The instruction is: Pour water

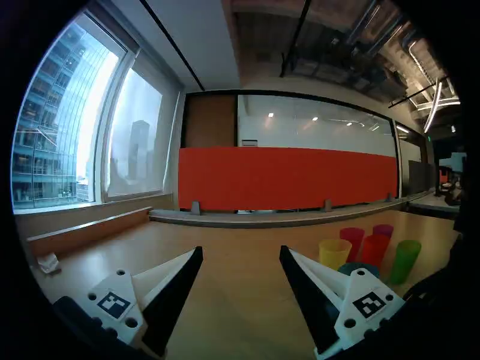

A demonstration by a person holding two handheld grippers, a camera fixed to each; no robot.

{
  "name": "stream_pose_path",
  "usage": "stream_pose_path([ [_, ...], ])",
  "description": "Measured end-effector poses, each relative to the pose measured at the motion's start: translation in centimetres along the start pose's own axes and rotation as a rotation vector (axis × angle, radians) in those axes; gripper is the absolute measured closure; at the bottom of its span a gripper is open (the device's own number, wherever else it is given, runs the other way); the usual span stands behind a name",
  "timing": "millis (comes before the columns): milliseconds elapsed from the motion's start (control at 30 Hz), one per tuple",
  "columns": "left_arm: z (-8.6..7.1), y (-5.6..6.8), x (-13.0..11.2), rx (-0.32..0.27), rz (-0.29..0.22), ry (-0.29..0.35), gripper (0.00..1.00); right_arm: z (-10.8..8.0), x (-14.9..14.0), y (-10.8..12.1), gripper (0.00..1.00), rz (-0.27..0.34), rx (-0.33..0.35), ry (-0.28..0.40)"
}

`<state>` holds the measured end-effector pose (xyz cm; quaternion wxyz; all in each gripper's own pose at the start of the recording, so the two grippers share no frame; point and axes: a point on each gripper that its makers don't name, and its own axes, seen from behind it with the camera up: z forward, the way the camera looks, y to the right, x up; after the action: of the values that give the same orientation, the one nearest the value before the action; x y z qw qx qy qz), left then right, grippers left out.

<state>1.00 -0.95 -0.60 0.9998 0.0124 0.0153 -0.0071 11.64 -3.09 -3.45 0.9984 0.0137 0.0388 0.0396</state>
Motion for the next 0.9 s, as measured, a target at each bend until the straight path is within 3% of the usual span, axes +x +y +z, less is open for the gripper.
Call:
stream_pose_path([
  [600,0.57,0.41,-1.03,-0.009,0.014,-0.030,0.05,-0.10,-0.28,-0.13,0.01,-0.002,0.011,0.001],
  [900,0.51,0.37,-1.08,-0.008,0.015,-0.030,0.05,0.42,-0.76,-0.60,0.01,-0.062,0.038,-0.004],
])
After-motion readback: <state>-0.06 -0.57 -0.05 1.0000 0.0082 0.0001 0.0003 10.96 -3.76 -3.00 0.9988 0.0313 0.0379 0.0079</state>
